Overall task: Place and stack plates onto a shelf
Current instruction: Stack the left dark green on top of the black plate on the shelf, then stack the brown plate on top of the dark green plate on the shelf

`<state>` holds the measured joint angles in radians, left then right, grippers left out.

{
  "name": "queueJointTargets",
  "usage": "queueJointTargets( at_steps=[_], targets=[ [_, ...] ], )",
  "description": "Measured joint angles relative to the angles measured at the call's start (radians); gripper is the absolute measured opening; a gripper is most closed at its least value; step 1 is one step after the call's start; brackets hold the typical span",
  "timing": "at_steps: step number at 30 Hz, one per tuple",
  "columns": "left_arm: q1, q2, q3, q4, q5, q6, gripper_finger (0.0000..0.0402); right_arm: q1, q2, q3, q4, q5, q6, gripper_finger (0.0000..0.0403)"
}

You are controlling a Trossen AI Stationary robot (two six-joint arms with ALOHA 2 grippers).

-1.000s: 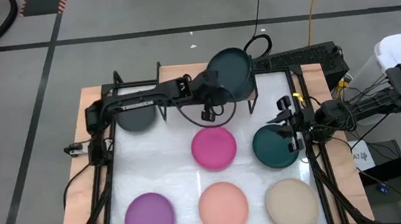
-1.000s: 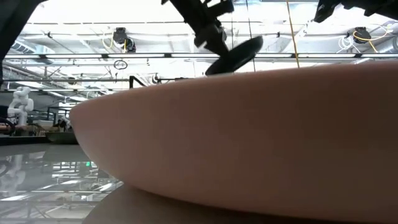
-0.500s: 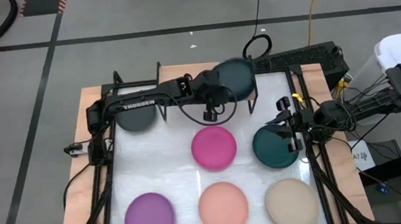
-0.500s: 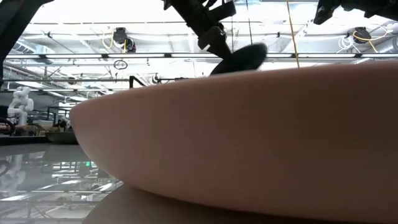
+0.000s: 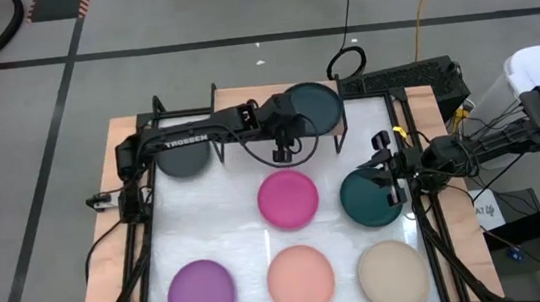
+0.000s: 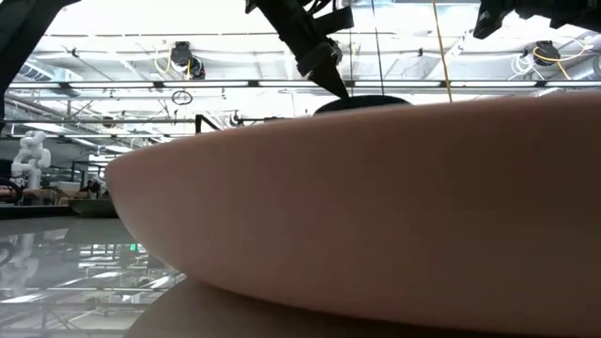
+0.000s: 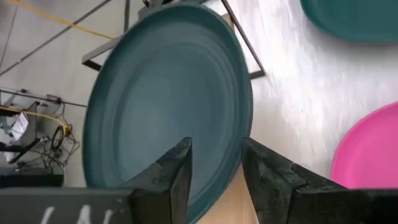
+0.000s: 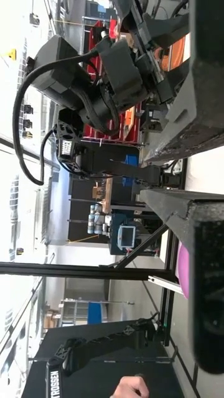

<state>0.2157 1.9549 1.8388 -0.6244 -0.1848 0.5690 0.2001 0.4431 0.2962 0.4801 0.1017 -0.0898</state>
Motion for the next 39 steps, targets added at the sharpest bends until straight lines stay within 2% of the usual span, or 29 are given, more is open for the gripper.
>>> queueJointTargets(
  at_steps=[3, 11, 13, 17, 21, 24, 27, 31, 39],
  targets=[
    [0.0, -0.002, 0.002, -0.033, -0.01, -0.022, 0.0145, 0.0, 0.0, 0.0, -0.002, 0.0, 0.0, 0.0068],
    [-0.009, -0.024, 0.001, -0.11, -0.118, -0.088, 0.0145, 0.0, 0.0, 0.0, -0.032, 0.002, 0.023, 0.0068],
    [-0.03, -0.062, 0.0, -0.113, -0.148, -0.098, 0.0145, 0.0, 0.0, 0.0, -0.066, 0.013, 0.013, 0.0068],
    [-0.09, -0.172, 0.0, -0.112, -0.217, -0.137, 0.0145, 0.0, 0.001, 0.0, -0.127, 0.108, 0.01, 0.0068],
    [-0.161, -0.285, 0.0, -0.115, -0.228, -0.275, 0.0145, 0.0, 0.001, 0.0, -0.149, 0.16, 0.04, 0.0068],
    [-0.241, -0.352, -0.015, -0.11, -0.229, -0.325, 0.0145, 0.0, 0.005, 0.0, -0.151, 0.16, 0.078, 0.0068],
    [-0.315, -0.398, -0.1, -0.067, -0.28, -0.339, 0.0145, 0.001, 0.012, 0.003, -0.167, 0.16, 0.085, 0.0068],
    [-0.376, -0.471, -0.298, 0.068, -0.357, -0.382, 0.0145, 0.011, 0.039, 0.048, -0.257, 0.166, 0.09, 0.0068],
    [-0.421, -0.593, -0.735, 0.503, -0.373, -0.452, 0.0145, 0.047, 0.199, 0.211, -0.52, 0.297, 0.135, 0.0068]
  ],
)
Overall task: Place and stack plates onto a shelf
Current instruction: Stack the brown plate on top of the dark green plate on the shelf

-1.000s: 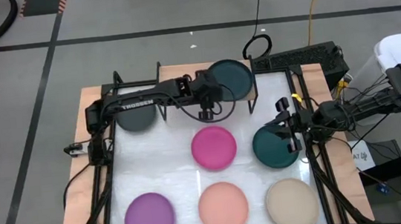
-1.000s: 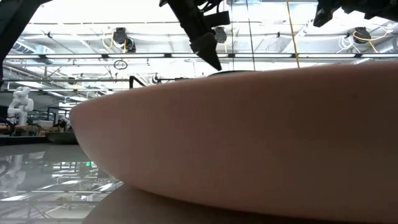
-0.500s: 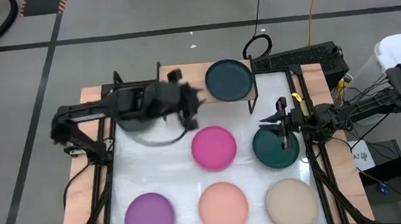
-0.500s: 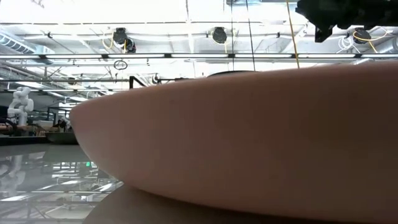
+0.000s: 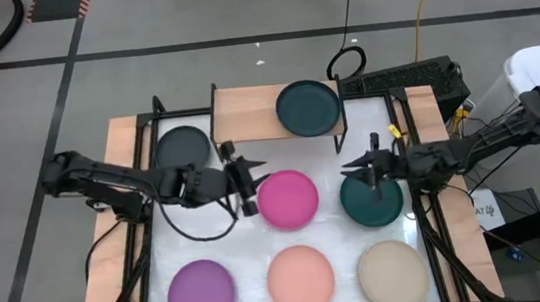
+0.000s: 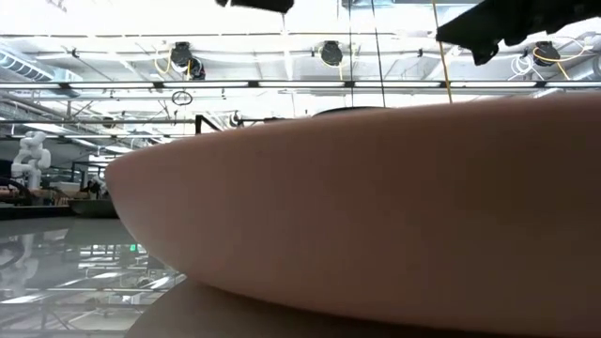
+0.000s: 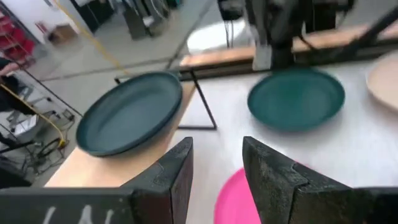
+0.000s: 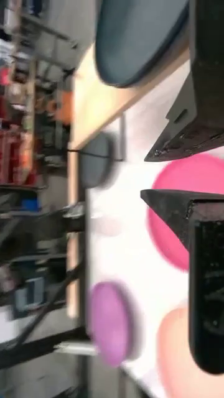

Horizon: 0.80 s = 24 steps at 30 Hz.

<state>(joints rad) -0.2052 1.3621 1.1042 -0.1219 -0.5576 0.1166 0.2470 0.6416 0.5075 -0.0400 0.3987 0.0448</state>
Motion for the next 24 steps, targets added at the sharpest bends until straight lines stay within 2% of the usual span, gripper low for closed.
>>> queueJointTargets(
  at_steps=[4, 7, 11, 16, 20, 24],
  targets=[
    [0.0, -0.046, -0.157, 0.225, -0.002, 0.006, 0.0145, 0.0, 0.121, 0.088, -0.145, -0.01, 0.033, 0.0068],
    [0.006, -0.08, -0.234, 0.347, -0.001, 0.04, 0.0145, 0.003, 0.21, 0.176, -0.311, -0.075, 0.111, 0.0068],
    [0.015, -0.151, -0.29, 0.382, -0.004, 0.023, 0.0145, 0.021, 0.31, 0.243, -0.448, -0.213, 0.18, 0.0068],
    [0.015, -0.193, -0.337, 0.388, -0.004, -0.001, 0.0145, 0.073, 0.374, 0.269, -0.457, -0.449, 0.184, 0.0068],
    [0.015, -0.193, -0.346, 0.385, -0.004, -0.024, 0.0145, 0.14, 0.417, 0.269, -0.491, -0.536, 0.172, 0.0068],
    [0.015, -0.193, -0.346, 0.39, -0.003, -0.027, 0.0145, 0.218, 0.484, 0.262, -0.515, -0.572, 0.137, 0.0068]
  ],
)
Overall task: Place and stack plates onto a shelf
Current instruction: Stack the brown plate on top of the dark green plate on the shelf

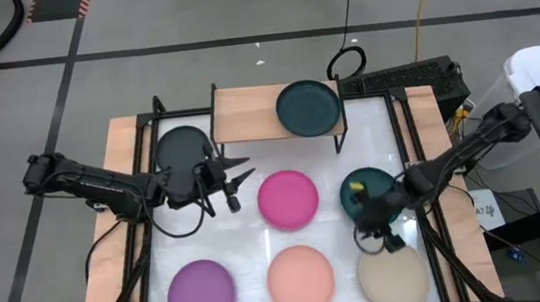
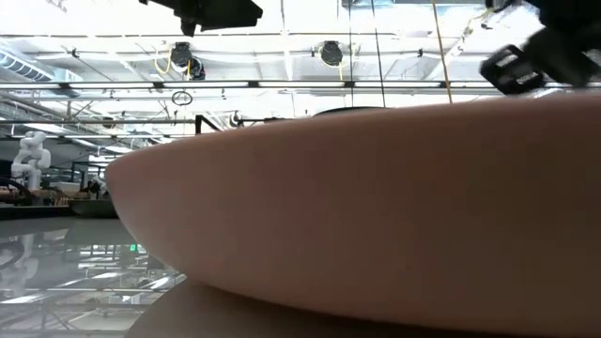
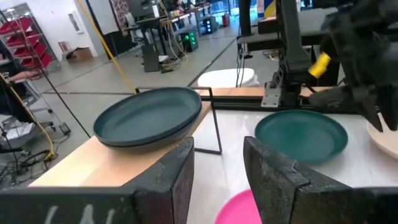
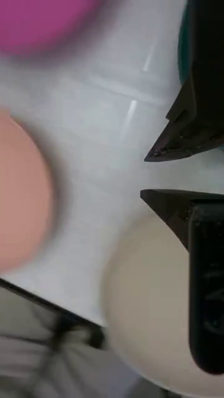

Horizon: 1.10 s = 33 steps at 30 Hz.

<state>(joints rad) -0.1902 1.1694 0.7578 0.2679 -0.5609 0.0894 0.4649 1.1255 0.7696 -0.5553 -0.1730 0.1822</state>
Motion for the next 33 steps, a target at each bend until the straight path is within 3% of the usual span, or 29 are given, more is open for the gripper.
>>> queueJointTargets(
  at_steps=[6, 15, 33],
  targets=[
    [0.0, 0.0, 0.0, -0.002, 0.001, -0.024, 0.0145, 0.083, 0.108, -0.015, 0.005, -0.013, 0.004, 0.0068],
    [0.0, 0.0, 0.0, -0.003, 0.001, -0.041, 0.0145, 0.107, 0.21, -0.015, 0.032, -0.013, 0.019, 0.0068],
    [0.0, 0.001, 0.001, -0.01, 0.002, -0.047, 0.0145, 0.107, 0.267, -0.021, 0.067, -0.013, 0.019, 0.0059]
  ],
)
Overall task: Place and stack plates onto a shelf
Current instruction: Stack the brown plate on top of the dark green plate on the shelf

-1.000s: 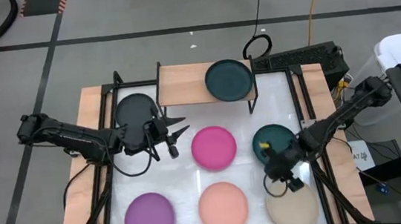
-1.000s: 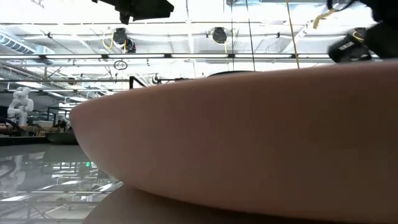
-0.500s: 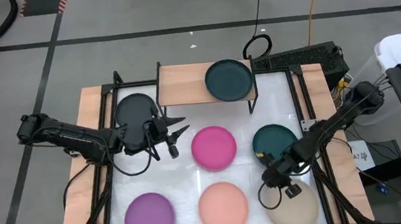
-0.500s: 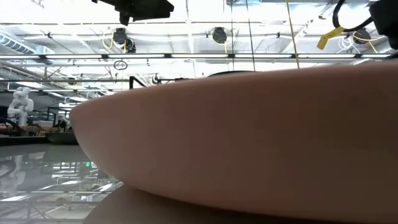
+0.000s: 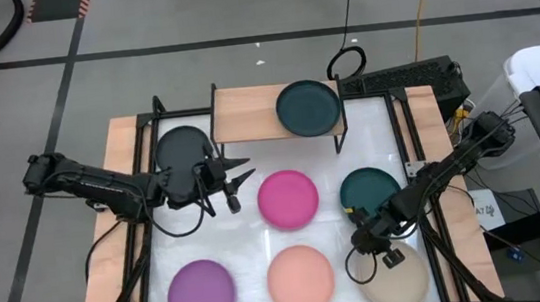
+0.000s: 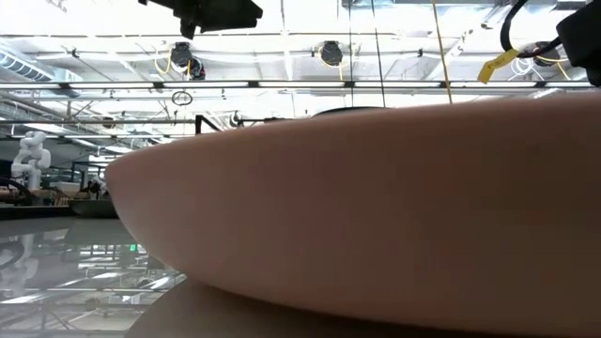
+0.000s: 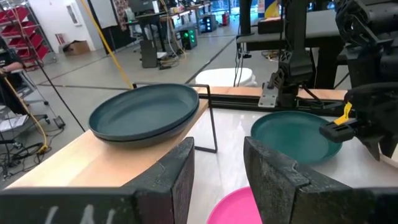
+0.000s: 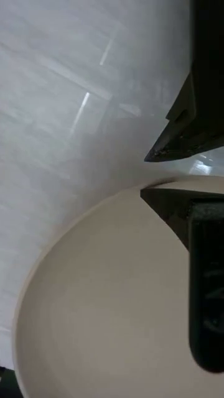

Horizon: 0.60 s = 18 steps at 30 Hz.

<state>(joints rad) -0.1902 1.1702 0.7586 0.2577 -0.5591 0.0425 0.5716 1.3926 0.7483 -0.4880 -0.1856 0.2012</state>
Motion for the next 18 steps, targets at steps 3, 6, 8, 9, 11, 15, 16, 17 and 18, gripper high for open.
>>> queueJointTargets(
  at_steps=[3, 6, 8, 9, 11, 15, 16, 17, 18],
  targets=[
    [0.0, 0.0, 0.0, 0.0, 0.0, 0.0, 0.0145, 0.0, 0.0, -0.021, 0.0, -0.001, 0.007, 0.0041],
    [0.0, 0.0, 0.0, 0.0, 0.0, 0.0, 0.0145, 0.0, -0.001, -0.042, 0.0, -0.001, 0.057, 0.0023],
    [0.0, 0.0, 0.0, 0.0, 0.0, 0.0, 0.0145, -0.001, -0.002, -0.047, 0.001, -0.004, 0.068, 0.0012],
    [0.0, 0.0, 0.0, 0.0, 0.0, 0.0, 0.0145, -0.001, -0.005, -0.047, -0.001, -0.006, 0.068, 0.0008],
    [0.0, 0.0, 0.0, 0.0, 0.0, 0.0, 0.0145, -0.001, -0.017, -0.047, -0.005, -0.006, 0.068, 0.0004],
    [0.0, 0.0, 0.0, 0.0, 0.0, 0.0, 0.0145, -0.002, -0.069, -0.05, -0.009, 0.0, 0.068, 0.0002],
    [0.0, 0.0, 0.0, 0.0, 0.0, 0.0, 0.0145, -0.006, -0.09, -0.05, -0.007, 0.003, 0.068, 0.0001],
    [0.0, 0.0, 0.0, 0.0, 0.0, 0.0, 0.0145, -0.01, -0.114, -0.05, -0.005, 0.015, 0.074, 0.0001],
    [0.0, 0.0, 0.0, 0.0, 0.0, 0.0, 0.0145, -0.015, -0.139, -0.05, -0.005, 0.038, 0.085, 0.0001]
  ],
)
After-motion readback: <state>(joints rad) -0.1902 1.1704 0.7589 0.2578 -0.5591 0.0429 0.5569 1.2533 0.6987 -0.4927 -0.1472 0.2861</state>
